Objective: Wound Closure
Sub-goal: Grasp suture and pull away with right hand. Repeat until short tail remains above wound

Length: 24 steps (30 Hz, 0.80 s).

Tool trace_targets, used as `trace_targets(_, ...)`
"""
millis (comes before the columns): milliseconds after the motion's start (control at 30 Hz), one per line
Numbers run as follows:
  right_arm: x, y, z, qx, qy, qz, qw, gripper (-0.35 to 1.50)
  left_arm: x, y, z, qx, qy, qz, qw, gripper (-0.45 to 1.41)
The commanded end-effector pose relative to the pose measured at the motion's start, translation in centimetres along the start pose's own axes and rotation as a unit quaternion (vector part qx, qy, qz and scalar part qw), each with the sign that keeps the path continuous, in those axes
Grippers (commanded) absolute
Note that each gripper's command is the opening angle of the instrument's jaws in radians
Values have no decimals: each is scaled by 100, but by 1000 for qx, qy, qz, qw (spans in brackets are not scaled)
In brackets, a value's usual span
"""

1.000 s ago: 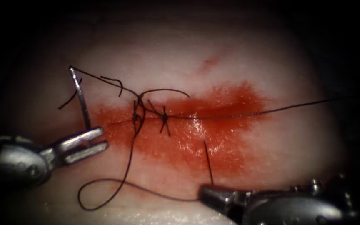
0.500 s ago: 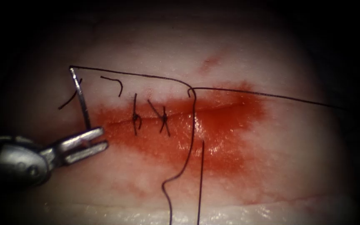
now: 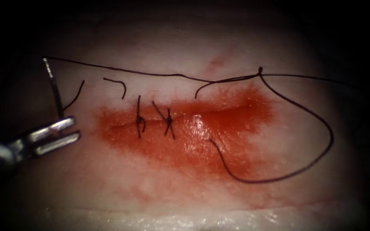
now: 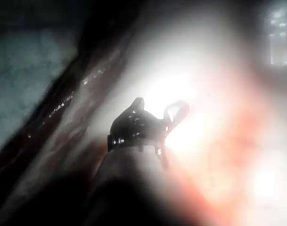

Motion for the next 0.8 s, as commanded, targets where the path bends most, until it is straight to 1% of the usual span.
trace_targets(33, -14, 3, 6, -2, -4, -2, 1000, 143, -3, 5, 7, 1, -2, 0, 1000, -45)
trace_targets(200, -39, 14, 12, -6, -5, -9, 1000, 143, -2, 10, 13, 5, -4, 2, 1000, -45)
trace_targets(333, -60, 17, 14, -7, -7, 12, 1000, 126, -3, 6, 8, 2, -3, 1, 1000, -45)
trace_targets(367, -66, 16, 15, -10, -8, 23, 1000, 119, -3, 4, 7, 2, -3, 0, 1000, -45)
trace_targets(400, -78, 17, 21, -11, -15, 40, 999, 106, -3, 4, 6, 2, -4, 0, 1000, -45)
trace_targets(433, -84, 18, 24, -12, -17, 42, 999, 103, -3, 5, 7, 3, -5, 1, 1000, -45)
trace_targets(500, -103, 21, 38, -20, -26, 56, 998, 104, -3, 10, 12, 7, -6, 3, 1000, -45)
trace_targets(533, -103, 21, 38, -20, -26, 56, 998, 104, -3, 10, 12, 7, -6, 3, 1000, -45)
trace_targets(600, -115, 23, 48, -25, -30, 68, 997, 108, -3, 15, 16, 7, -2, 4, 1000, -45)
trace_targets(733, -132, 34, 67, -31, -32, 75, 996, 108, -3, 19, 21, 6, -1, 6, 1000, -45)
trace_targets(767, -136, 39, 72, -32, -33, 78, 996, 106, -4, 20, 21, 6, 0, 7, 1000, -45)
trace_targets(800, -138, 42, 76, -33, -34, 82, 996, 98, -4, 20, 21, 6, 0, 7, 1000, -45)
